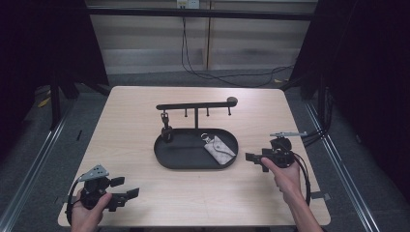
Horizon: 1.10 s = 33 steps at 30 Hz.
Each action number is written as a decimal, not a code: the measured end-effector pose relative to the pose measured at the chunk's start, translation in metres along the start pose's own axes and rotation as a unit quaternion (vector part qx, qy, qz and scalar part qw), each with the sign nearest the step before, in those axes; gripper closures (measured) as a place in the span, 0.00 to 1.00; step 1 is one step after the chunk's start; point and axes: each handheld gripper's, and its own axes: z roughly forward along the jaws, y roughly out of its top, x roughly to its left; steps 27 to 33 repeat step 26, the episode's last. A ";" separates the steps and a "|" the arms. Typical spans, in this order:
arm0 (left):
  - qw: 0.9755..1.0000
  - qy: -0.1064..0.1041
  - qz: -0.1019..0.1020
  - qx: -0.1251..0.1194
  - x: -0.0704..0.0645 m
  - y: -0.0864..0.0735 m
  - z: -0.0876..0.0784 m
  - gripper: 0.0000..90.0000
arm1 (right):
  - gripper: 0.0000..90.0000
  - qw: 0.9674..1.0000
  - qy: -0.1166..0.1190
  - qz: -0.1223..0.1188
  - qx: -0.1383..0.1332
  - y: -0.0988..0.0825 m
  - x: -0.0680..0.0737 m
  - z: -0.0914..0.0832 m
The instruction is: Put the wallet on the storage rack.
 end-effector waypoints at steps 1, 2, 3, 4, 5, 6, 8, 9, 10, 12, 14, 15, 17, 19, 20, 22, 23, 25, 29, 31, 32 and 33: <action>1.000 0.002 0.001 0.000 0.000 0.000 0.000 0.22 | 0.20 1.000 -0.002 -0.002 -0.003 -0.005 0.000 -0.004; 1.000 0.002 0.001 0.000 0.000 0.000 -0.001 0.22 | 0.20 1.000 -0.002 -0.002 -0.003 -0.005 0.000 -0.004; 1.000 0.001 0.002 0.001 0.000 0.000 -0.001 0.22 | 0.20 1.000 -0.003 -0.004 -0.003 -0.008 0.000 -0.007; 1.000 0.001 0.002 0.001 0.000 0.000 -0.001 0.22 | 0.20 1.000 -0.005 -0.005 -0.005 -0.011 0.000 -0.009; 1.000 0.001 0.001 0.000 0.000 0.000 -0.001 0.22 | 0.20 1.000 -0.005 -0.005 -0.007 -0.015 0.000 -0.011; 1.000 0.001 0.001 0.000 0.001 0.000 -0.001 0.22 | 0.21 1.000 -0.012 -0.009 -0.009 -0.021 0.000 -0.016; 1.000 0.002 0.000 -0.001 0.001 -0.001 -0.002 0.22 | 0.21 1.000 -0.020 -0.012 -0.009 -0.024 0.000 -0.019; 1.000 0.002 -0.001 -0.002 0.001 0.000 -0.002 0.22 | 0.21 1.000 -0.023 -0.015 -0.011 -0.027 0.000 -0.022; 1.000 0.002 -0.001 -0.002 0.001 0.000 -0.002 0.22 | 0.21 1.000 -0.021 -0.014 -0.014 -0.030 -0.001 -0.024; 1.000 0.002 0.002 -0.001 0.001 0.000 -0.002 0.22 | 0.21 0.999 -0.028 -0.022 -0.019 -0.037 -0.001 -0.028; 1.000 0.001 0.002 -0.003 0.000 0.000 -0.002 0.22 | 0.21 0.999 -0.032 -0.023 -0.013 -0.044 0.000 -0.030; 1.000 0.000 0.003 -0.002 0.000 0.000 -0.003 0.22 | 0.21 0.999 -0.033 -0.023 -0.011 -0.047 0.000 -0.032; 1.000 0.000 0.006 -0.002 0.000 0.000 -0.003 0.22 | 0.21 0.998 -0.047 -0.035 -0.006 -0.053 -0.002 -0.036; 1.000 0.001 0.003 -0.005 -0.001 0.000 -0.003 0.22 | 0.21 0.998 -0.049 -0.030 -0.010 -0.058 -0.005 -0.041; 1.000 0.001 0.004 -0.005 -0.001 0.000 -0.003 0.22 | 0.21 0.998 -0.050 -0.028 -0.014 -0.062 -0.007 -0.044; 1.000 0.000 0.005 -0.001 -0.001 0.000 -0.002 0.22 | 0.21 0.998 -0.050 -0.018 -0.025 -0.069 -0.012 -0.048; 1.000 0.000 0.005 0.000 -0.001 0.000 -0.002 0.22 | 0.21 0.998 -0.047 -0.010 -0.028 -0.072 -0.015 -0.050; 1.000 0.001 0.006 0.002 -0.001 0.000 -0.001 0.22 | 0.21 0.999 -0.045 0.004 -0.021 -0.077 -0.024 -0.048; 1.000 -0.001 0.007 0.005 -0.001 0.000 -0.001 0.22 | 0.21 0.999 -0.045 0.004 -0.021 -0.077 -0.024 -0.048; 1.000 -0.001 0.007 0.005 -0.001 0.000 -0.001 0.22 | 0.21 0.999 -0.045 0.004 -0.021 -0.077 -0.024 -0.048; 1.000 -0.001 0.007 0.005 -0.001 0.000 -0.001 0.22 | 0.21 0.999 -0.045 0.004 -0.021 -0.077 -0.024 -0.048; 1.000 -0.001 0.007 0.005 -0.001 0.000 -0.001 0.22 | 0.21 0.999 -0.045 0.004 -0.021 -0.077 -0.024 -0.048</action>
